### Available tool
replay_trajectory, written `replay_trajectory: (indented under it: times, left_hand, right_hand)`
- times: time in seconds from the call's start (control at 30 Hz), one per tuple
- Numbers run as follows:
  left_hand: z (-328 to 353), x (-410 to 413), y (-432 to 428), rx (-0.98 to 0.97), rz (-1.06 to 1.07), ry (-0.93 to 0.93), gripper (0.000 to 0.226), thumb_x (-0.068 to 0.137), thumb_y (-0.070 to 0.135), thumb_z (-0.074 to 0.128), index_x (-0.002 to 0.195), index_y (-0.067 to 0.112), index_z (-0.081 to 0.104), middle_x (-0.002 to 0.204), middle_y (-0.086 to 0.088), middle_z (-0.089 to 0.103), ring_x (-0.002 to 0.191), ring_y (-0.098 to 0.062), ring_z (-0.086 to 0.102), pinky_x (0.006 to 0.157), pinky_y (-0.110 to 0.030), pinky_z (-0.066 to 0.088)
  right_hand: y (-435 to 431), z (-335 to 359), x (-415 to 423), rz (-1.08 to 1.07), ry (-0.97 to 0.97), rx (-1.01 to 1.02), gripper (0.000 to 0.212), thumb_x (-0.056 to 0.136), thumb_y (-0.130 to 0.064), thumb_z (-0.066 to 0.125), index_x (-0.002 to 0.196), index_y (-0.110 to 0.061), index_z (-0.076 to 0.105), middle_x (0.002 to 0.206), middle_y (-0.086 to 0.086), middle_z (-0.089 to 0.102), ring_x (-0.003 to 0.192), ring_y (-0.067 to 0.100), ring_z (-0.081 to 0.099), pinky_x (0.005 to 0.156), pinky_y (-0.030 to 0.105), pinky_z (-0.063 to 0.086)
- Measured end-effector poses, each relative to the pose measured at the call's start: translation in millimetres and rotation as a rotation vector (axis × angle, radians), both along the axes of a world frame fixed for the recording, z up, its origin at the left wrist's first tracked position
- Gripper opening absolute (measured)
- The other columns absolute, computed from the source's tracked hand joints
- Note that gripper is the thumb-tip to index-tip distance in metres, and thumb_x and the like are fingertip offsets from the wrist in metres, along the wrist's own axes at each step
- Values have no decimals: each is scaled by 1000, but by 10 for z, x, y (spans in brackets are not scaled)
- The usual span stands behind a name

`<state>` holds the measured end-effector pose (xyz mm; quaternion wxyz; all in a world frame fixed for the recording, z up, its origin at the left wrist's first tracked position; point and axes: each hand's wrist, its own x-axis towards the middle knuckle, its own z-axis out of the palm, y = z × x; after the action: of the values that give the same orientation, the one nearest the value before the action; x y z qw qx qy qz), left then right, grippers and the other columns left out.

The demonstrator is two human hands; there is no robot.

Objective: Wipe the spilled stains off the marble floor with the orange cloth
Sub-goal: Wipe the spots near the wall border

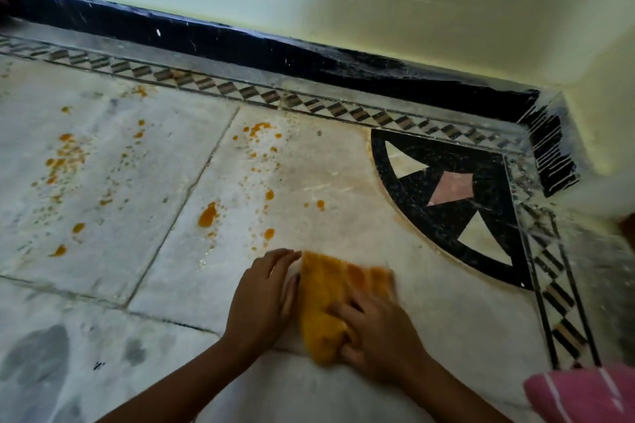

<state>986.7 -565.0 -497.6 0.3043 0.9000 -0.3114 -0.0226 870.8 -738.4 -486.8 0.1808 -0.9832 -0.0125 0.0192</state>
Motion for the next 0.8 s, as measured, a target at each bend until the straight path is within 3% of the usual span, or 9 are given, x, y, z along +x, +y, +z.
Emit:
replay_trajectory:
  times: [0.1, 0.23, 0.33, 0.43, 0.5, 0.6, 0.67, 0.77, 0.8]
  left_hand:
    - [-143, -67, 86, 126, -41, -56, 42, 88, 32, 40, 114, 10, 63, 116, -9, 63, 101, -26, 61, 82, -31, 49]
    - [-294, -173, 126, 241, -128, -100, 52, 96, 35, 26, 118, 5, 61, 126, -15, 58, 113, -34, 55, 98, -36, 36]
    - [-279, -136, 187, 214, -125, -80, 58, 98, 37, 18, 119, 5, 61, 126, -15, 58, 112, -33, 56, 98, -35, 34]
    - [-349, -117, 221, 151, -119, -104, 52, 98, 34, 23, 120, 5, 61, 127, -13, 57, 114, -32, 54, 98, -35, 35]
    - [-369, -151, 201, 108, -97, -112, 50, 98, 31, 25, 120, 5, 61, 129, -13, 57, 118, -29, 49, 100, -36, 35]
    - [-359, -173, 171, 96, -98, -104, 52, 97, 31, 23, 119, 3, 61, 128, -15, 57, 118, -28, 46, 100, -36, 34]
    - [-338, -136, 184, 106, -109, -102, 52, 97, 31, 24, 119, 3, 61, 127, -15, 57, 117, -28, 46, 100, -34, 34]
    - [-335, -64, 245, 128, -126, -96, 50, 96, 32, 28, 118, 2, 61, 125, -15, 58, 115, -29, 49, 99, -33, 34]
    - [-341, -46, 260, 134, -142, -95, 51, 96, 33, 29, 118, 1, 61, 124, -15, 59, 114, -29, 50, 100, -32, 33]
  right_hand:
    - [-472, -31, -325, -268, 28, -42, 49, 61, -48, 46, 105, -34, 62, 96, 4, 65, 74, 28, 66, 59, 36, 54]
    - [-679, -41, 558, -716, 244, -43, 49, 79, -41, 51, 126, -30, 47, 131, 9, 46, 117, 35, 45, 99, 62, 32]
    - [-181, -171, 493, -453, 119, -165, 51, 74, -46, 53, 122, -28, 52, 132, 15, 51, 114, 39, 53, 93, 71, 30]
    - [-58, -130, -450, -156, 54, -81, 56, 61, -59, 48, 111, -35, 52, 106, 13, 67, 88, 31, 68, 68, 42, 56]
    - [-456, -104, -630, -256, 12, -81, 55, 61, -57, 47, 111, -33, 52, 99, 11, 67, 74, 32, 68, 54, 32, 53]
    - [-949, -143, 62, -663, 69, -180, 53, 74, -48, 50, 124, -29, 51, 126, 12, 55, 101, 36, 59, 81, 48, 47]
    - [-880, -183, 696, -762, 143, -157, 50, 80, -47, 53, 127, -32, 47, 133, 8, 46, 116, 36, 48, 98, 58, 33]
    - [-235, -268, 977, -453, 130, -191, 51, 80, -47, 52, 128, -29, 45, 140, 16, 39, 122, 41, 43, 102, 72, 18]
    - [-20, -264, 752, -293, 96, -208, 54, 77, -50, 50, 127, -31, 46, 138, 17, 44, 120, 40, 47, 99, 71, 21]
